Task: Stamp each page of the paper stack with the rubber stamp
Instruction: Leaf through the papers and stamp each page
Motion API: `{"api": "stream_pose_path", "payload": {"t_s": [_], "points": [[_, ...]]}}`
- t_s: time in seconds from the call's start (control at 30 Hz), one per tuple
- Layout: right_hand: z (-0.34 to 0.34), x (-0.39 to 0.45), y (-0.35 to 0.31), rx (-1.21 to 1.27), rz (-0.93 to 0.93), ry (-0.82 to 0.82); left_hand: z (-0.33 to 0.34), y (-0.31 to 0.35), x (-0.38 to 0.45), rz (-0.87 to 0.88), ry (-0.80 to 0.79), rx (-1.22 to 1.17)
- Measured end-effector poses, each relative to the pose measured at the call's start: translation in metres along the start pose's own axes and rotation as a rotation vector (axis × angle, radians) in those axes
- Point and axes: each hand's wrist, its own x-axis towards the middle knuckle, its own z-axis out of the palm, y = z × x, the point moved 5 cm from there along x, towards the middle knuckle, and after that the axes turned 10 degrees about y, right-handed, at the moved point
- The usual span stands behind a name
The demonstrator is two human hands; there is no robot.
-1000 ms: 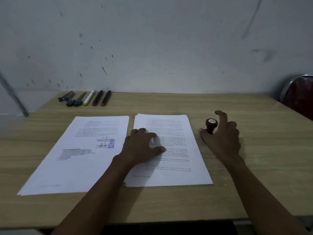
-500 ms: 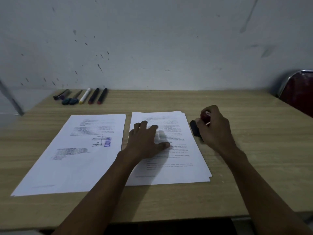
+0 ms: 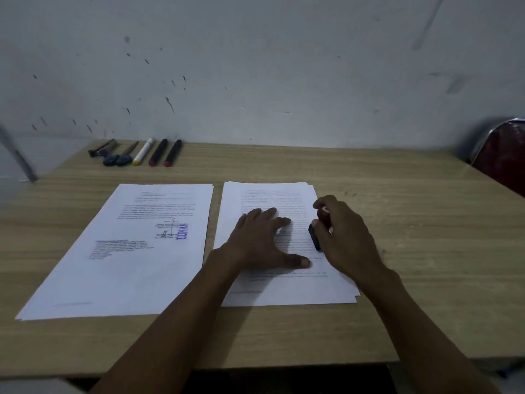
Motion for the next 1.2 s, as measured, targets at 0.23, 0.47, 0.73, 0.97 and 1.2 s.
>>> {"api": "stream_pose_path", "payload": {"t_s": [0.23, 0.47, 0.73, 0.97, 1.2], "points": [[0.006, -0.004, 0.003, -0.032, 0.006, 0.02, 0.001, -0.001, -0.001, -0.006, 0.003, -0.008], [0.01, -0.009, 0.001, -0.07, 0.028, 0.085, 0.003, -0.002, -0.001, -0.02, -0.004, -0.029], [0.014, -0.013, 0.001, -0.142, 0.054, 0.171, 0.002, -0.001, -0.002, -0.014, 0.004, -0.028], [0.015, -0.013, 0.001, -0.145, 0.047, 0.231, 0.002, -0.001, -0.002, -0.017, 0.003, -0.026], [0.015, -0.014, 0.002, -0.151, 0.052, 0.244, 0.003, -0.001, -0.004, -0.021, 0.007, -0.03]]}}
